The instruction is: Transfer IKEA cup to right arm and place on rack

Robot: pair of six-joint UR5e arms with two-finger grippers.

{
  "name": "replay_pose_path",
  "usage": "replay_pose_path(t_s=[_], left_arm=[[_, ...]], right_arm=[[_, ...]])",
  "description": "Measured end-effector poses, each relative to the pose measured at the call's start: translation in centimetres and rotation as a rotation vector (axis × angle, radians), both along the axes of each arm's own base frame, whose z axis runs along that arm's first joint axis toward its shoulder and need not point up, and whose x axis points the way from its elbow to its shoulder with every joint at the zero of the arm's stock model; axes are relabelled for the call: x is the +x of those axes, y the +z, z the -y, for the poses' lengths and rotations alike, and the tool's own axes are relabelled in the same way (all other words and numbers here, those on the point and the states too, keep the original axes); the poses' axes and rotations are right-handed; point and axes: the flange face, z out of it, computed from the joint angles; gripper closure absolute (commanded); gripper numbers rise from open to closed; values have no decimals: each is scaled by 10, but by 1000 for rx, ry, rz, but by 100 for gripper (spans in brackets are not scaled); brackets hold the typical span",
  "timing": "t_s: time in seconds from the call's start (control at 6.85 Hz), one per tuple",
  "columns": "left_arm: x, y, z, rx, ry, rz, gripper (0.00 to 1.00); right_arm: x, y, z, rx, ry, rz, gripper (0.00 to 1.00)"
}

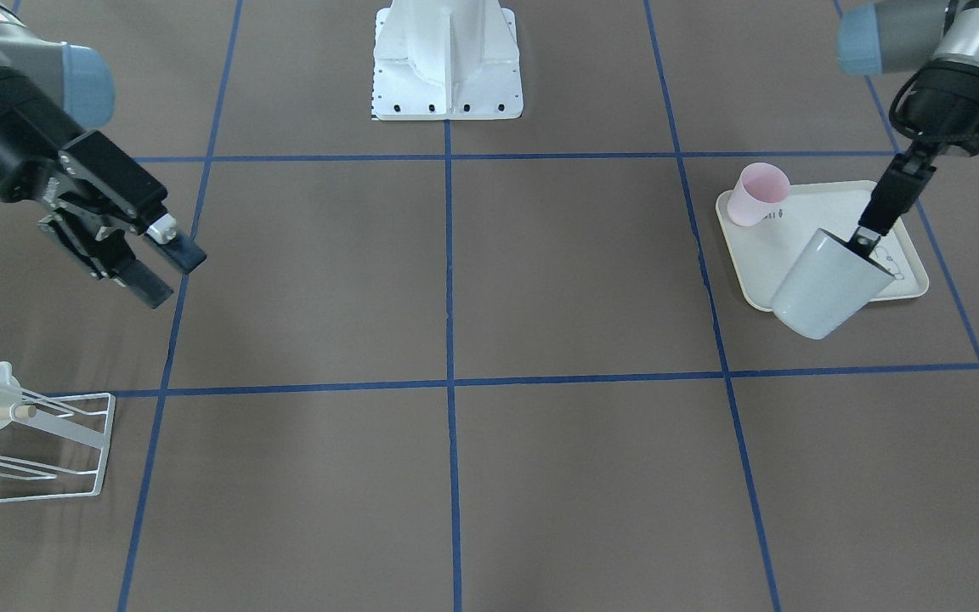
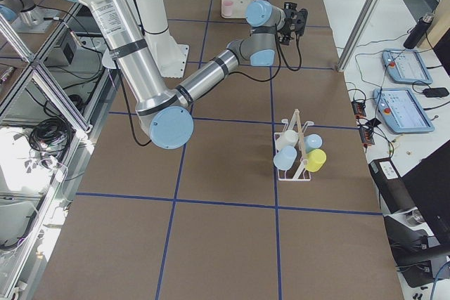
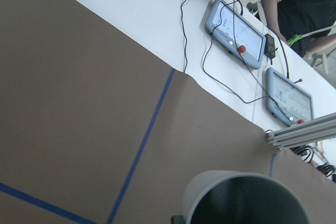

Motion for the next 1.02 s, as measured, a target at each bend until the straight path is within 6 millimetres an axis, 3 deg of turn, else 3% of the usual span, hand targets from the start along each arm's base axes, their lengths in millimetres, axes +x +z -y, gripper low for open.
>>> replay_pose_path(t_s=[0.29, 0.44, 0.73, 1.02], left_arm=[[54, -40, -8, -62, -32, -228, 100], [70, -49, -14, -80, -45, -358, 100], [91, -37, -22, -88, -55, -649, 100], [121, -36, -37, -101, -62, -851, 100]], right_arm=[[-51, -13, -30, -24, 23, 95, 0], [-75, -23, -50, -32, 37, 140, 0], [-117, -42, -91, -22, 57, 250, 0], [-140, -51, -115, -24, 67, 326, 0]])
